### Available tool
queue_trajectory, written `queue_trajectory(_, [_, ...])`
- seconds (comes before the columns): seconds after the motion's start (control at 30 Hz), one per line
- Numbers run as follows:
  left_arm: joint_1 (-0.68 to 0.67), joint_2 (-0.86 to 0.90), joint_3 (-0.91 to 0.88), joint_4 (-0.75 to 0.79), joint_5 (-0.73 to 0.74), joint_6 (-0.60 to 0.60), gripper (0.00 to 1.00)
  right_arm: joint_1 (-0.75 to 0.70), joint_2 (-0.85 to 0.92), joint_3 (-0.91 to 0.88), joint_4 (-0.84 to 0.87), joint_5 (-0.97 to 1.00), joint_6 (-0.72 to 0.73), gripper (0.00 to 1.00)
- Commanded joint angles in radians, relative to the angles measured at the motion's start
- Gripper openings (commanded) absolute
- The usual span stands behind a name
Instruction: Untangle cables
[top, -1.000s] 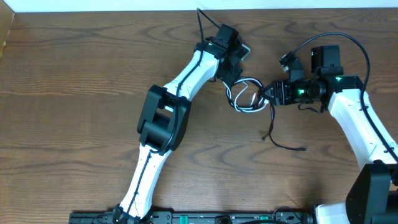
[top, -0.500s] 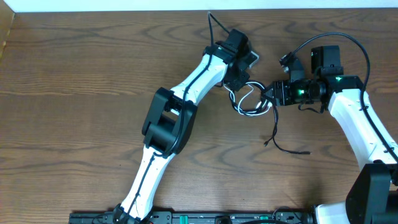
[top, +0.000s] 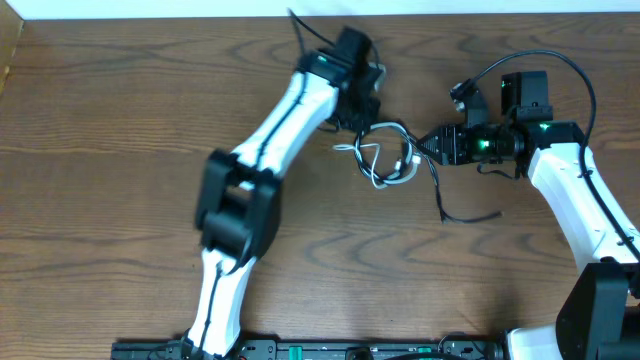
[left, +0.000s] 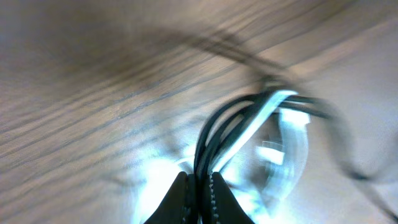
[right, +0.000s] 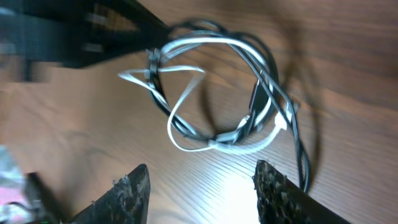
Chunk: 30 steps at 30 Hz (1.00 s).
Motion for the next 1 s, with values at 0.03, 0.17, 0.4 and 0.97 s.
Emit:
queue_trajectory(0.03, [-0.009, -0.159, 0.015, -0.021, 0.111, -0.026, 0.07, -0.004, -0.004, 0.003, 0.063, -0.185, 0.099, 0.5])
queue_trajectory(0.17, [-0.005, -0.191, 0.015, -0.049, 0.145, -0.026, 0.07, 0.004, -0.004, 0.003, 0.162, -0.214, 0.282, 0.49])
queue_trajectory(0.4, [0.002, -0.194, 0.015, -0.056, 0.151, -0.063, 0.07, 0.045, -0.004, 0.003, 0.276, -0.182, 0.56, 0.45])
queue_trajectory(0.97, [0.029, -0.194, 0.015, -0.037, 0.251, -0.214, 0.07, 0.176, 0.011, 0.001, 0.347, 0.142, 0.884, 0.37])
